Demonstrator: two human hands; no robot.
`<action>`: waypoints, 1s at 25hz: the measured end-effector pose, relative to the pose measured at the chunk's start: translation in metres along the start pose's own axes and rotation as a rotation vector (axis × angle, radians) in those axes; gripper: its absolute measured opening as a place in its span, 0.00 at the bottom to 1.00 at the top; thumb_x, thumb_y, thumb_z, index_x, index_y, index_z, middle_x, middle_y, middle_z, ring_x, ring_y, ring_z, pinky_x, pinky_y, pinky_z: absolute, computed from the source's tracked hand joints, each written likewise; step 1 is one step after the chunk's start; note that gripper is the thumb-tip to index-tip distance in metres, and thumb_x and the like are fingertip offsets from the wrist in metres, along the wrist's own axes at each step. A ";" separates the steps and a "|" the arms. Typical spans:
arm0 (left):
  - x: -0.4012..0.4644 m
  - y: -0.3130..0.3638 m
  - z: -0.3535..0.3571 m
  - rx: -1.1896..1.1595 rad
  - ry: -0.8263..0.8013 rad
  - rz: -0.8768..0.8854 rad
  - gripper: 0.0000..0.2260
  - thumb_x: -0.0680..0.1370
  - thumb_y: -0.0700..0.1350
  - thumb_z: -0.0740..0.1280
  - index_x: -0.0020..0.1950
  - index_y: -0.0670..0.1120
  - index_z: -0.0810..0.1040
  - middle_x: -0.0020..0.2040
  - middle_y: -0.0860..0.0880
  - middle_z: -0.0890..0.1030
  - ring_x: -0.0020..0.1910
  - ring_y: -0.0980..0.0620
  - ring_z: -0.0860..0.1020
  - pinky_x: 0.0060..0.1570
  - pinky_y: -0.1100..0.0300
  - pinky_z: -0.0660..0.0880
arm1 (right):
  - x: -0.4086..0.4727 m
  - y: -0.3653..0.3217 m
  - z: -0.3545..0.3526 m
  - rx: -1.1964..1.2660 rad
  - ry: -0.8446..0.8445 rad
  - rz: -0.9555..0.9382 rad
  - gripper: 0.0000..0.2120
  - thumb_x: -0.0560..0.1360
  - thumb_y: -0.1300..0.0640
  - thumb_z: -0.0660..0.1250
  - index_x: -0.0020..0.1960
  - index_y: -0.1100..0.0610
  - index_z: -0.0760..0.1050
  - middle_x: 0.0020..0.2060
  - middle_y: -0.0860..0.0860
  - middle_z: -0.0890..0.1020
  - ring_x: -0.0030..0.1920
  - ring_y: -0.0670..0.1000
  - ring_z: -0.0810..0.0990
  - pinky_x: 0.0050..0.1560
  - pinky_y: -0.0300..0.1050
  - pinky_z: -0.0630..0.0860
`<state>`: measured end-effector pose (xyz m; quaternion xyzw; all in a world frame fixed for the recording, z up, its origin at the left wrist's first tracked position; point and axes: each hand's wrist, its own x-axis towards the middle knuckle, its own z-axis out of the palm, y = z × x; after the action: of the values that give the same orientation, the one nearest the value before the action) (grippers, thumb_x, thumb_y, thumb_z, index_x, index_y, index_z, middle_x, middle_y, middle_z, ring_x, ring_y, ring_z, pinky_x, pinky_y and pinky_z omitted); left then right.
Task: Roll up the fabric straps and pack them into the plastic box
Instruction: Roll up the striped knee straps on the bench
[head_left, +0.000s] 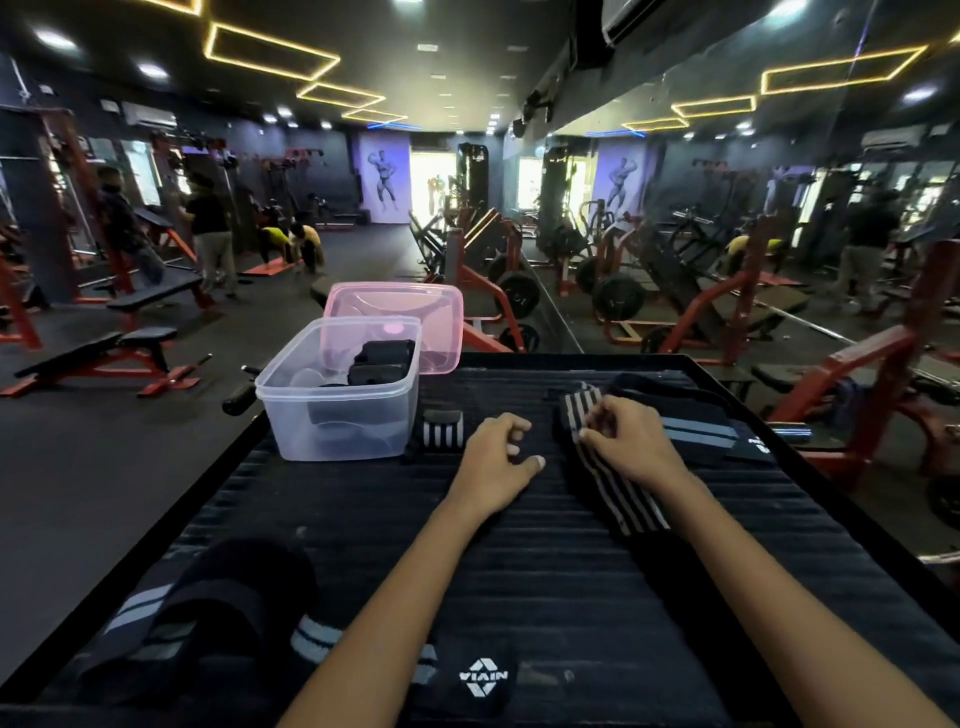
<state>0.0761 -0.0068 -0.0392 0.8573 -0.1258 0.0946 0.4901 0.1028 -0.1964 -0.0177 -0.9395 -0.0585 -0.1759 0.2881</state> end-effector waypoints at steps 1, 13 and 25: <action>-0.001 0.004 0.006 -0.012 -0.015 0.004 0.18 0.74 0.43 0.72 0.62 0.46 0.74 0.58 0.47 0.73 0.53 0.53 0.75 0.50 0.63 0.74 | -0.006 0.009 -0.004 -0.142 -0.032 0.047 0.12 0.73 0.52 0.70 0.51 0.58 0.75 0.47 0.53 0.77 0.49 0.53 0.77 0.47 0.42 0.74; -0.022 0.007 0.015 -0.211 -0.175 -0.181 0.18 0.77 0.46 0.68 0.65 0.45 0.70 0.48 0.48 0.78 0.44 0.49 0.81 0.55 0.52 0.79 | -0.034 0.014 -0.003 0.782 -0.168 0.325 0.15 0.73 0.70 0.69 0.57 0.59 0.75 0.44 0.54 0.79 0.47 0.50 0.81 0.43 0.38 0.79; -0.013 0.008 0.007 -0.799 0.063 -0.328 0.16 0.77 0.30 0.63 0.60 0.46 0.74 0.59 0.41 0.78 0.54 0.47 0.79 0.52 0.56 0.78 | -0.050 -0.001 -0.023 0.890 -1.062 0.092 0.18 0.71 0.67 0.71 0.59 0.56 0.75 0.40 0.53 0.79 0.39 0.49 0.80 0.35 0.40 0.78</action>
<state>0.0614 -0.0152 -0.0403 0.6055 0.0005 -0.0146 0.7957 0.0491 -0.2086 -0.0174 -0.6923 -0.2184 0.3607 0.5855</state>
